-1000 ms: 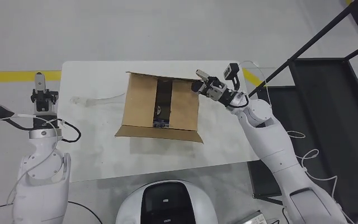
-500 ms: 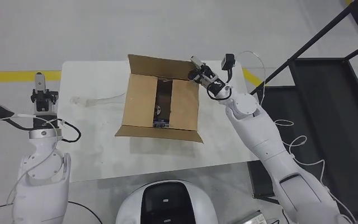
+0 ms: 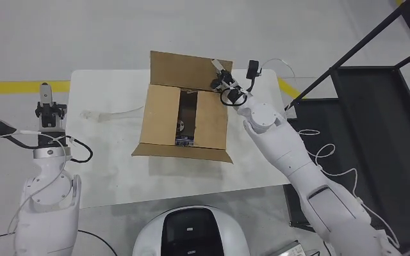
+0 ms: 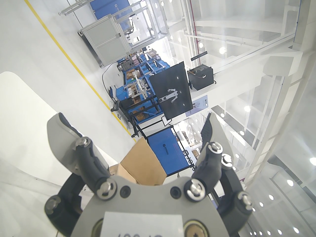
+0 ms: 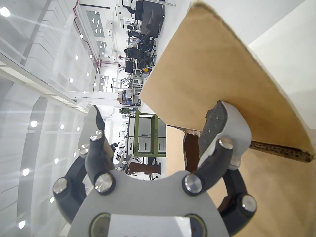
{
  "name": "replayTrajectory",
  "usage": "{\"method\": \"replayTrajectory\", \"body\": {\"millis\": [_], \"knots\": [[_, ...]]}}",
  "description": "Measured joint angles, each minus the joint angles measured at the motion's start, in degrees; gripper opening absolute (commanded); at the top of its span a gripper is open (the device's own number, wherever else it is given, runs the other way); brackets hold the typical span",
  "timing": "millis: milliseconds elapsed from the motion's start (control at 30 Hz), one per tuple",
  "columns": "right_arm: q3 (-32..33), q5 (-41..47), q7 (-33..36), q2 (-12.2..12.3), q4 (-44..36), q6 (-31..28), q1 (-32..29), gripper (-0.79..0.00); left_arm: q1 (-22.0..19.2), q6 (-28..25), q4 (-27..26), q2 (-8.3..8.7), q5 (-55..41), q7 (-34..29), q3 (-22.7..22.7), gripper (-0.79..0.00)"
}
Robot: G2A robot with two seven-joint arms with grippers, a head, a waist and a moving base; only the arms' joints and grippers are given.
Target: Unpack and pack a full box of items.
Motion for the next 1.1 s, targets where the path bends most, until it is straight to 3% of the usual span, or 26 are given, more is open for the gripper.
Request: {"method": "replayTrajectory", "body": {"millis": [433, 567, 733, 1000, 1100], "knots": [[-3.8, 2.6, -3.3, -4.6, 9.5, -0.8, 4.1, 0.000, 0.0, 0.0, 0.0, 0.00, 0.0, 0.0, 0.0, 0.000], [-2.7, 3.8, -0.5, -5.0, 8.7, -4.6, 4.4, 0.000, 0.0, 0.0, 0.0, 0.00, 0.0, 0.0, 0.0, 0.000], [0.4, 2.2, 6.5, -3.8, 4.3, -7.2, 2.8, 0.000, 0.0, 0.0, 0.0, 0.00, 0.0, 0.0, 0.0, 0.000], [8.4, -4.2, 28.6, 1.2, -12.1, 6.7, -5.3, 0.000, 0.0, 0.0, 0.0, 0.00, 0.0, 0.0, 0.0, 0.000], [10.1, -6.6, 32.8, 2.3, -17.8, 12.9, -8.4, 0.000, 0.0, 0.0, 0.0, 0.00, 0.0, 0.0, 0.0, 0.000]]}}
